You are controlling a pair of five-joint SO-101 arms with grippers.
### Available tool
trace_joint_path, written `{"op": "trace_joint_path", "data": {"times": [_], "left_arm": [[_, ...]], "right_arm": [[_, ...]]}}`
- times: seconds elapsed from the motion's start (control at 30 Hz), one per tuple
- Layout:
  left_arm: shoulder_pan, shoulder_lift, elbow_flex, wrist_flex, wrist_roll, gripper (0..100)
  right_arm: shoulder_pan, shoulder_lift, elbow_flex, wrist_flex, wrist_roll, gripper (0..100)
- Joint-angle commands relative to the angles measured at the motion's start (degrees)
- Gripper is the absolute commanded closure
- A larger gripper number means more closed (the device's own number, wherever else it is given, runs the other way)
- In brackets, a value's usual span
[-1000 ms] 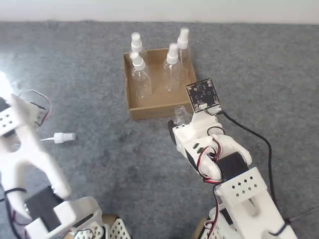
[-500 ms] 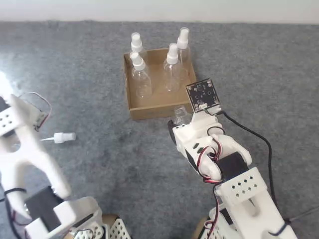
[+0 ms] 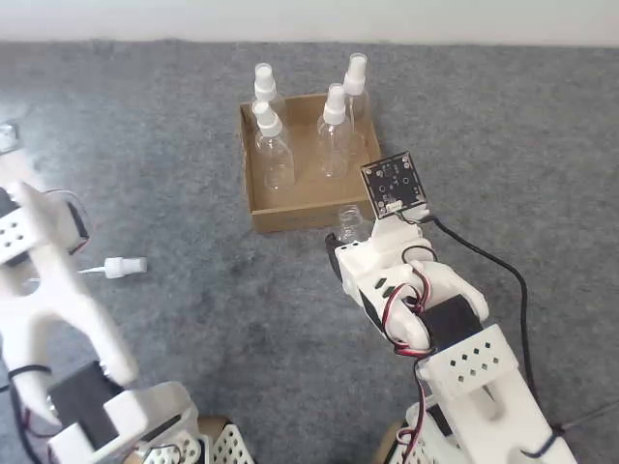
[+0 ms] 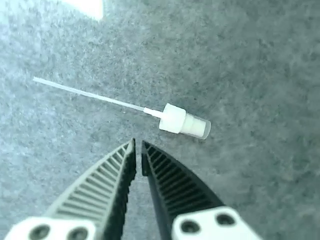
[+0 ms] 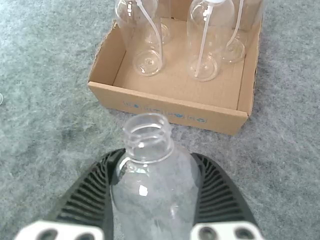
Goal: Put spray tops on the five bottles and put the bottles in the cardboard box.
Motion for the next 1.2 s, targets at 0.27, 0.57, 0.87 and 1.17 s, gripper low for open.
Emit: {"op": "trace_joint_path", "data": {"times": [0.27, 0.57, 0.87, 1.17], "left_arm": [[0.35, -0.26, -2.68, 0.44, -24.00, 99], [4.22, -0.26, -2.59, 0.44, -34.99, 98], [4.31, -0.09, -2.42, 0.53, -48.70, 85], [4.40, -0.09, 3.12, 0.53, -65.14, 85]], "right_arm": [[0.75, -1.89, -0.44, -1.27, -0.18, 96.5], [0.75, -1.89, -0.44, -1.27, -0.18, 96.5], [0.75, -1.89, -0.44, -1.27, -0.18, 96.5], [0.75, -1.71, -0.44, -1.27, -0.18, 96.5]]}}
